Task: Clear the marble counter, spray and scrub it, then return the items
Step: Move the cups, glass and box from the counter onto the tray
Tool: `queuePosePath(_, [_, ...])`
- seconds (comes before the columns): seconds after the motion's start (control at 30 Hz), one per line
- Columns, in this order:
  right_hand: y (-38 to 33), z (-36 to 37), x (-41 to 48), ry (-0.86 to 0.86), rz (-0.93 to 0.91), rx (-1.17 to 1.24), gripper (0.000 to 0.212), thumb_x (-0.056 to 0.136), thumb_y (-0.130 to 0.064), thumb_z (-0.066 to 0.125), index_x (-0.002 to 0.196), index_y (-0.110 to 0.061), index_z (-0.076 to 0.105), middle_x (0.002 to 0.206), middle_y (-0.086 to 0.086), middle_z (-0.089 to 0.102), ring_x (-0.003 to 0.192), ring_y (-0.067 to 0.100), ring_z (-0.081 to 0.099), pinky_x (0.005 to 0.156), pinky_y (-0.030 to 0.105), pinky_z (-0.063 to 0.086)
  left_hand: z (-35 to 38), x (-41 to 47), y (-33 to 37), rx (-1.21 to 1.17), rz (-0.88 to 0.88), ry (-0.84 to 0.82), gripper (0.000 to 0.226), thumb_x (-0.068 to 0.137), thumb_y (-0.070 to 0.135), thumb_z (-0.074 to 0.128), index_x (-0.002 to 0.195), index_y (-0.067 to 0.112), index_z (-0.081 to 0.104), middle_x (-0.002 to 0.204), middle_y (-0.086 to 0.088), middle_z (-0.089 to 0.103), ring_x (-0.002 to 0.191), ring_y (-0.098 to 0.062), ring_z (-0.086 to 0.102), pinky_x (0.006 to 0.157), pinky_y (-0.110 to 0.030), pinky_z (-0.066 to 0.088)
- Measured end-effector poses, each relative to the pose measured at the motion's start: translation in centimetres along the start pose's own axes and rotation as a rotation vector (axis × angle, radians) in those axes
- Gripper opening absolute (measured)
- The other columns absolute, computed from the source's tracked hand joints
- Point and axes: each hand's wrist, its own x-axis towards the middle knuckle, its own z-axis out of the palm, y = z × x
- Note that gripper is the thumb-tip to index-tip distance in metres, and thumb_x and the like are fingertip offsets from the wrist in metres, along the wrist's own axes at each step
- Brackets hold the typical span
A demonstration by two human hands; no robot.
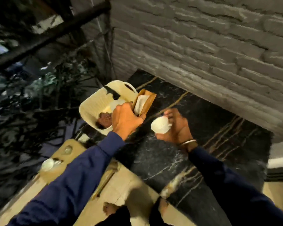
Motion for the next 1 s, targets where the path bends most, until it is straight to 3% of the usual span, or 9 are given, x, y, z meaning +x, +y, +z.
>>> queuePosePath(0.07, [-4.2, 2.3, 1.1, -0.046, -0.104, 0.069, 0.089, 0.036, -0.035, 0.095, 0.114, -0.018, 0.055, 0.098, -0.001, 0.064, 0.082, 0.012, 0.064, 0.073, 0.027, 0.055, -4.3, -0.8, -4.0, -0.011, -0.054, 0.071, 0.047, 0.063, 0.062, 0.07, 0.077, 0.018, 0.067, 0.074, -0.008, 0.072, 0.078, -0.034, 0.068, 0.06, -0.037, 0.052])
queuePosePath(0.17, [-11.4, 6.3, 2.2, -0.109, -0.298, 0.064, 0.082, 0.04, -0.04, 0.092, 0.113, -0.015, 0.062, 0.106, 0.004, 0.065, 0.093, 0.018, 0.064, 0.082, 0.037, 0.055, -10.1, -2.1, -10.4, -0.01, -0.171, 0.168, 0.046, 0.063, 0.061, 0.072, 0.071, 0.016, 0.067, 0.07, -0.01, 0.07, 0.078, -0.034, 0.068, 0.057, -0.034, 0.046])
queuePosePath(0.3, [-20.3, 13.0, 2.0, -0.157, -0.526, 0.079, 0.073, 0.048, -0.041, 0.09, 0.111, -0.014, 0.064, 0.107, 0.004, 0.066, 0.097, 0.02, 0.062, 0.087, 0.031, 0.05, -15.2, -4.7, -19.2, -0.02, -0.324, 0.262, 0.043, 0.065, 0.06, 0.074, 0.074, 0.018, 0.069, 0.069, -0.009, 0.071, 0.075, -0.031, 0.07, 0.054, -0.032, 0.045])
queuePosePath(0.47, [-26.0, 24.8, 1.1, -0.342, -0.594, 0.016, 0.078, 0.044, -0.04, 0.087, 0.113, -0.012, 0.063, 0.107, 0.009, 0.06, 0.095, 0.026, 0.06, 0.086, 0.031, 0.047, -16.6, -9.0, -30.8, -0.046, -0.554, 0.31, 0.046, 0.063, 0.06, 0.074, 0.073, 0.015, 0.067, 0.069, -0.011, 0.071, 0.069, -0.03, 0.069, 0.052, -0.033, 0.05])
queuePosePath(0.63, [-25.0, 37.4, -1.0, -0.584, -0.458, -0.119, 0.085, 0.037, -0.037, 0.088, 0.113, -0.01, 0.061, 0.11, 0.012, 0.057, 0.099, 0.029, 0.056, 0.091, 0.034, 0.045, -12.0, -13.8, -40.6, -0.146, -0.84, 0.196, 0.045, 0.058, 0.053, 0.077, 0.079, 0.014, 0.071, 0.072, -0.005, 0.073, 0.066, -0.022, 0.071, 0.053, -0.028, 0.051])
queuePosePath(0.8, [-20.6, 46.7, -1.8, -0.78, -0.301, -0.334, 0.084, 0.049, -0.043, 0.088, 0.12, -0.015, 0.052, 0.116, 0.008, 0.06, 0.106, 0.026, 0.058, 0.088, 0.032, 0.046, -4.5, -16.3, -45.8, -0.276, -1.132, 0.145, 0.037, 0.06, 0.038, 0.084, 0.083, 0.012, 0.069, 0.075, -0.004, 0.071, 0.068, -0.024, 0.067, 0.06, -0.026, 0.052])
queuePosePath(0.93, [-16.6, 52.6, -1.3, -0.831, -0.288, -0.5, 0.084, 0.05, -0.049, 0.084, 0.12, -0.018, 0.05, 0.118, 0.009, 0.061, 0.104, 0.027, 0.062, 0.083, 0.032, 0.052, 2.2, -16.5, -49.0, -0.322, -1.312, 0.122, 0.025, 0.068, 0.031, 0.076, 0.084, 0.013, 0.069, 0.078, -0.007, 0.074, 0.074, -0.03, 0.069, 0.066, -0.033, 0.057])
queuePosePath(1.0, [-14.8, 55.1, -1.2, -0.844, -0.307, -0.511, 0.09, 0.054, -0.044, 0.084, 0.13, -0.014, 0.045, 0.128, 0.013, 0.056, 0.112, 0.031, 0.059, 0.091, 0.036, 0.051, 4.5, -16.2, -50.3, -0.342, -1.368, 0.141, 0.024, 0.073, 0.028, 0.074, 0.091, 0.013, 0.07, 0.085, -0.008, 0.075, 0.079, -0.03, 0.07, 0.067, -0.028, 0.053])
